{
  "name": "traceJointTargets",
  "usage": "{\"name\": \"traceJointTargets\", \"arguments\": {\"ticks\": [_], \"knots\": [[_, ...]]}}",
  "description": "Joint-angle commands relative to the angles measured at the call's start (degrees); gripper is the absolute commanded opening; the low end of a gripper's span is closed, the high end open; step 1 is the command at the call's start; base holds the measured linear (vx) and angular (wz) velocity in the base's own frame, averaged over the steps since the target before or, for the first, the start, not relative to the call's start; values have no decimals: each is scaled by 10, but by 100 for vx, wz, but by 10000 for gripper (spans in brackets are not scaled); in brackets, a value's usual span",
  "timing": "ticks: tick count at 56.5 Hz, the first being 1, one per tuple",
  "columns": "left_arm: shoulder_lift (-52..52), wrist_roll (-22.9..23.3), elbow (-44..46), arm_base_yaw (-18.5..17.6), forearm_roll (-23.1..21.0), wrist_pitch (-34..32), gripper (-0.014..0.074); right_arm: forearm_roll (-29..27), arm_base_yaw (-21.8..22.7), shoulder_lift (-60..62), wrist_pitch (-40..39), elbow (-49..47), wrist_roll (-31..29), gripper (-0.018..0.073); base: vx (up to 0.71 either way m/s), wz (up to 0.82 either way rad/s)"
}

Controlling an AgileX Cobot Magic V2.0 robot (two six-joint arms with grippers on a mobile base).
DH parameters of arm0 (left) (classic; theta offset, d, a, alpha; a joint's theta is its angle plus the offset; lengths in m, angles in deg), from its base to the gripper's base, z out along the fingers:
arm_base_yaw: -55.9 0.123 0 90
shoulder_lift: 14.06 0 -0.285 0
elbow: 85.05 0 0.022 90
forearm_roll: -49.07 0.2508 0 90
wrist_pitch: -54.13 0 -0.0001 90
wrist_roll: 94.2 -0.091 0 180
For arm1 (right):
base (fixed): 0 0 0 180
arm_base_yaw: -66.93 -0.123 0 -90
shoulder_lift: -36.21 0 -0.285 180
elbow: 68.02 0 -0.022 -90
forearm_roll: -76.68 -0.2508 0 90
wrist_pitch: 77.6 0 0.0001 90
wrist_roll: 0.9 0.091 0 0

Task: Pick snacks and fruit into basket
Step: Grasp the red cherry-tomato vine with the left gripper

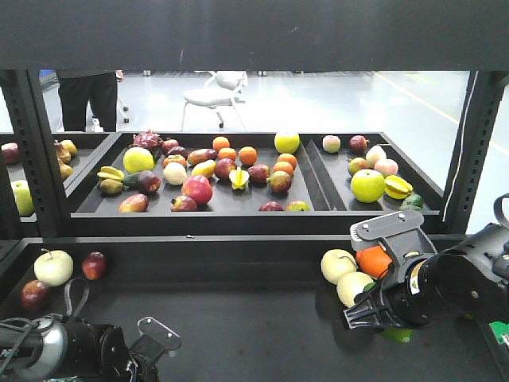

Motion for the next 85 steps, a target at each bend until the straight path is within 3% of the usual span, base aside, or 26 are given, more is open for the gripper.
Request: {"name": "traceJointTargets", "arguments": {"ticks": [1, 7, 12, 26, 46, 57, 85], "knots": [[18, 0, 14, -3, 1, -8, 564, 16, 3, 26, -38, -15, -8, -9, 0, 0], [12, 0, 15, -3, 7, -8, 536, 16, 3, 26, -40, -15, -8, -9, 0, 0], [11, -1, 15, -3, 7, -8, 456, 16, 3, 26, -40, -15, -8, -9, 0, 0], [12, -1, 15, -3, 35, 9, -9, 15, 3, 26, -41, -15, -8, -9, 0, 0], [51, 38, 15, -3, 36, 16, -4, 14, 3, 26, -41, -15, -8, -9, 0, 0], [115, 90, 15, -3, 36, 25, -4, 11, 3, 26, -41, -15, -8, -9, 0, 0], [283, 167, 14, -3, 36, 69, 0, -26, 3, 43, -11, -15, -8, -9, 0, 0]]}}
